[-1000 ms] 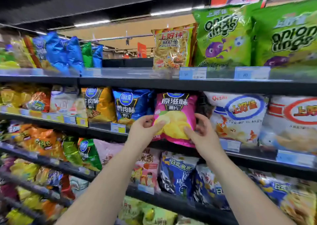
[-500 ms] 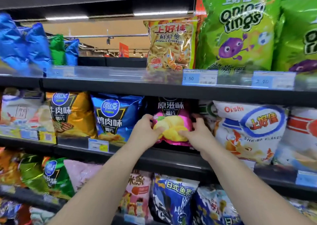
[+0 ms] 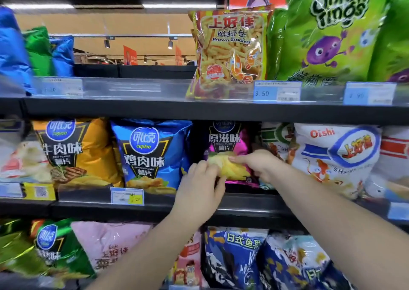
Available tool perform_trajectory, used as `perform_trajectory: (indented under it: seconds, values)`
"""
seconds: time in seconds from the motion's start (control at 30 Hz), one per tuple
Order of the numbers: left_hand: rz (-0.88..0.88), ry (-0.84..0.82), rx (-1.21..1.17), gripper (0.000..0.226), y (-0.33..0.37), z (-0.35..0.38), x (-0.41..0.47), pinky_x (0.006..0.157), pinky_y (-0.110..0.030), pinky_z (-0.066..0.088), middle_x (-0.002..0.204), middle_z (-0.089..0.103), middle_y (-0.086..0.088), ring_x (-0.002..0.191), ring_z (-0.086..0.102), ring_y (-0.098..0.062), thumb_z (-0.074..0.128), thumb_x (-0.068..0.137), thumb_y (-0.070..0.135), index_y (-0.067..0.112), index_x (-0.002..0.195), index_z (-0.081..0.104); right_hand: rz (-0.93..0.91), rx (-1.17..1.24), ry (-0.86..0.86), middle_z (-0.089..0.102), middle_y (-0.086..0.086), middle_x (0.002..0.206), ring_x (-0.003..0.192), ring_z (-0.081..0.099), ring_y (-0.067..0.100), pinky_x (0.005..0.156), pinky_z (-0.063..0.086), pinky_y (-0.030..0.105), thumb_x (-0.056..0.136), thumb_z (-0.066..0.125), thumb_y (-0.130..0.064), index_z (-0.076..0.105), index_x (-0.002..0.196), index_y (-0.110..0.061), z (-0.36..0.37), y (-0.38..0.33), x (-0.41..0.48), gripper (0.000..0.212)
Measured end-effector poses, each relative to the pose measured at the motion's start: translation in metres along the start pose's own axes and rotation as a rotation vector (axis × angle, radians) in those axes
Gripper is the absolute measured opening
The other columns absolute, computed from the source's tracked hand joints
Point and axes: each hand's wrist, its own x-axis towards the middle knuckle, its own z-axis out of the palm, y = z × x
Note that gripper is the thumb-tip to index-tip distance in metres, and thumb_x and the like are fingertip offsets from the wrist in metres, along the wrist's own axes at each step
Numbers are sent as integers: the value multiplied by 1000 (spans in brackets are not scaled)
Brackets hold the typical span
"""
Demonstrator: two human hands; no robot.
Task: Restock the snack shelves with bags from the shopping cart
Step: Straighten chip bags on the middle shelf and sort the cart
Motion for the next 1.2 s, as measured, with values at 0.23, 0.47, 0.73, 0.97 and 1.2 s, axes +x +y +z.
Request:
perform_trajectory:
  seconds: [0.23, 0.47, 0.73, 0.97, 1.2]
  values:
    - [107, 166, 208, 45, -12, 23, -1, 65, -37, 47, 78, 61, 5, 78, 56, -21, 33, 97, 47, 23, 83, 69, -150, -34, 82, 54, 9, 133, 120, 53, 29, 89, 45, 33, 80, 79, -23, 38, 144, -13, 22, -18, 19, 78]
    - [125, 195, 218, 42, -13, 25, -2, 65, -37, 45, 77, 61, 5, 78, 55, -22, 36, 96, 44, 22, 81, 69, -144, -153, 175, 65, 2, 113, 98, 62, 23, 91, 53, 37, 77, 79, -28, 54, 124, -15, 21, -9, 41, 55]
    - [112, 201, 210, 43, -13, 27, -2, 65, -36, 45, 76, 60, 5, 78, 55, -21, 36, 96, 45, 22, 79, 68, -142, -616, 200, 59, 9, 126, 110, 59, 30, 80, 45, 28, 93, 61, -31, 50, 130, -6, 22, -17, 44, 47]
    - [114, 171, 213, 45, -12, 26, -2, 66, -37, 44, 78, 62, 4, 79, 56, -22, 34, 97, 47, 22, 80, 68, -550, -1009, 55, 27, 18, 154, 138, 32, 34, 108, 35, 44, 97, 51, -33, 16, 151, -14, 18, 0, -8, 68]
    - [104, 162, 184, 45, -10, 22, -3, 66, -36, 44, 76, 62, 6, 77, 56, -20, 35, 96, 47, 23, 79, 69, -571, -1354, -152, -34, -10, 154, 144, -28, 15, 118, -9, 43, 103, 38, -35, -10, 153, -38, 19, 4, 26, 69]
